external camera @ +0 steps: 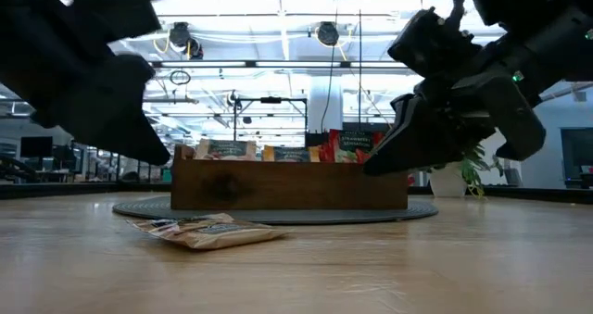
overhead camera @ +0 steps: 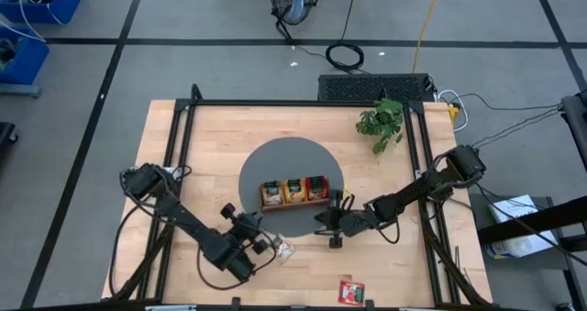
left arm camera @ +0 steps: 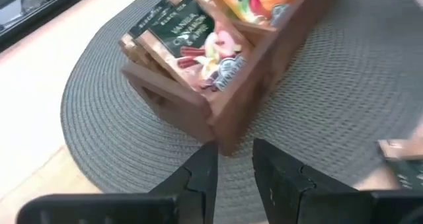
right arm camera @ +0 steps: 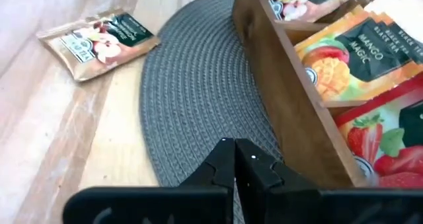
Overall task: Pick & Place Tea
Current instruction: Adjust the wooden organizer
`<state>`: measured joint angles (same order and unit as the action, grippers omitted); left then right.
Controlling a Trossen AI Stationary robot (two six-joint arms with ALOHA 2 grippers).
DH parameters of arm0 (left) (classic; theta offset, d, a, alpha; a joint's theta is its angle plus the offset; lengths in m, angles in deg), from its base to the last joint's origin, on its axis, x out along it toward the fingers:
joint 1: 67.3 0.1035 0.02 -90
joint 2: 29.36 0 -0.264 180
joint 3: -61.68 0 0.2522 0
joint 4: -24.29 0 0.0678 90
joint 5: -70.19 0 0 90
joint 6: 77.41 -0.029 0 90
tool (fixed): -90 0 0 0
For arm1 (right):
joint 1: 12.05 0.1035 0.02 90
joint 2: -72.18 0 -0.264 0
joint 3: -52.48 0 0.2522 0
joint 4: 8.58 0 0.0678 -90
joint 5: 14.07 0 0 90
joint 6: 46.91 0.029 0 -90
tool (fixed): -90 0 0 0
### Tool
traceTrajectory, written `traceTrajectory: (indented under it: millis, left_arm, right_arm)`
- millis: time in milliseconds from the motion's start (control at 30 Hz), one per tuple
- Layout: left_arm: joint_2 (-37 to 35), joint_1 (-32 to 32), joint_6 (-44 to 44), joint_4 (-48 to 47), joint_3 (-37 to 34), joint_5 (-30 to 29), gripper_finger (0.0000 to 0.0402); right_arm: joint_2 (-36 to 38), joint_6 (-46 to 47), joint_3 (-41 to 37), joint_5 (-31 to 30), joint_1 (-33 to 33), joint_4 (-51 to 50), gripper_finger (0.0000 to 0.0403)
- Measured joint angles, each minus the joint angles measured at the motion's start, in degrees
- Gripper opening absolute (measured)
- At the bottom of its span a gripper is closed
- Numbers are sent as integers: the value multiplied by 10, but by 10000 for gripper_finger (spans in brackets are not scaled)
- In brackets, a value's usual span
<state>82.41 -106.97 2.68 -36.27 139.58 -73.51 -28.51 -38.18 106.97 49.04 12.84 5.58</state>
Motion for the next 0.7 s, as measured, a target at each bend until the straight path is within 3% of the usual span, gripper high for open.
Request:
traceTrajectory:
  millis: [200, 333, 500, 700]
  left_arm:
    - [-4, -22, 13, -6, 0, 0, 101]
    - [-4, -24, 30, -10, 0, 25, 101]
    - [-4, -29, 41, -28, 0, 35, 101]
    - [-5, -57, 42, -34, -14, 35, 101]
  right_arm:
    - [26, -18, 0, -83, 48, -13, 0]
    - [61, -7, 0, -198, 82, -78, 0]
    - [92, 82, 0, -316, 106, -208, 0]
    - [104, 205, -9, -333, 108, -327, 0]
